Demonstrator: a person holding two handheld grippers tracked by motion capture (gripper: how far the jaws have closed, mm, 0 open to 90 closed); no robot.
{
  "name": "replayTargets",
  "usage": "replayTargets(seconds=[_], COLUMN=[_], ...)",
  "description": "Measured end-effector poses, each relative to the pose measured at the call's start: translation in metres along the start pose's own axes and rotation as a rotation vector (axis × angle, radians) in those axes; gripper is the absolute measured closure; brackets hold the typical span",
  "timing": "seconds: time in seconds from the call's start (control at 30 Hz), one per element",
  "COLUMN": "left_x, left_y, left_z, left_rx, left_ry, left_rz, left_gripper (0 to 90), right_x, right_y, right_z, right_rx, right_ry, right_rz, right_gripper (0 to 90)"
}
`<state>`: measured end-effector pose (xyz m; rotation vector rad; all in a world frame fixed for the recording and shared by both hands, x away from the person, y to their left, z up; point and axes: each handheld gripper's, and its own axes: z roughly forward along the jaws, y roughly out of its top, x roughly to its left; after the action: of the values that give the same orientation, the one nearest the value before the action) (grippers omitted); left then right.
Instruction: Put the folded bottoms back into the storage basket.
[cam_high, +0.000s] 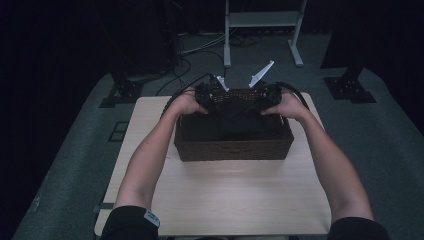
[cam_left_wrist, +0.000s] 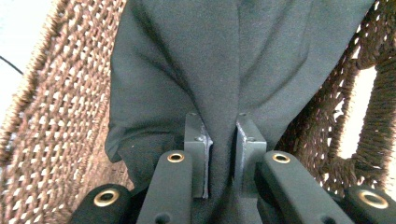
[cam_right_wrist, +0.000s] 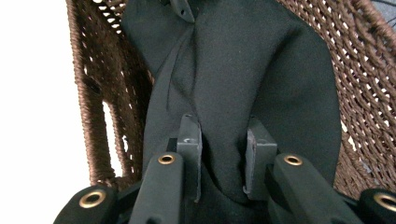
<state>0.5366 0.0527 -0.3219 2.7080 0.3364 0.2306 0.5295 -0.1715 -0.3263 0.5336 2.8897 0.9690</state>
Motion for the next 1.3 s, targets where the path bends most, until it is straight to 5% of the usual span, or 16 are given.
replayTargets(seconds=[0.87, 1.1, 1.3], left_x=[0.005, 0.003, 0.001], left_y=[0.0, 0.002, 0.003], left_z=[0.043, 0.061, 0.075], left_rx=[0.012, 0.028, 0.069], left_ry=[-0.032, -0.037, -0.069], left_rz=[-0.044, -0.057, -0.072], left_gripper=[83.1, 82.6, 74.0], right_x=[-0.015, -0.019, -0.018], right_y=[-0.027, -0.035, -0.035], right_z=[0.028, 0.04, 0.045], right_rx=[0.044, 0.126, 0.172], right_ry=[-0.007, -0.038, -0.055], right_rz=[0.058, 0.077, 0.104], right_gripper=[71.8, 68.4, 56.5])
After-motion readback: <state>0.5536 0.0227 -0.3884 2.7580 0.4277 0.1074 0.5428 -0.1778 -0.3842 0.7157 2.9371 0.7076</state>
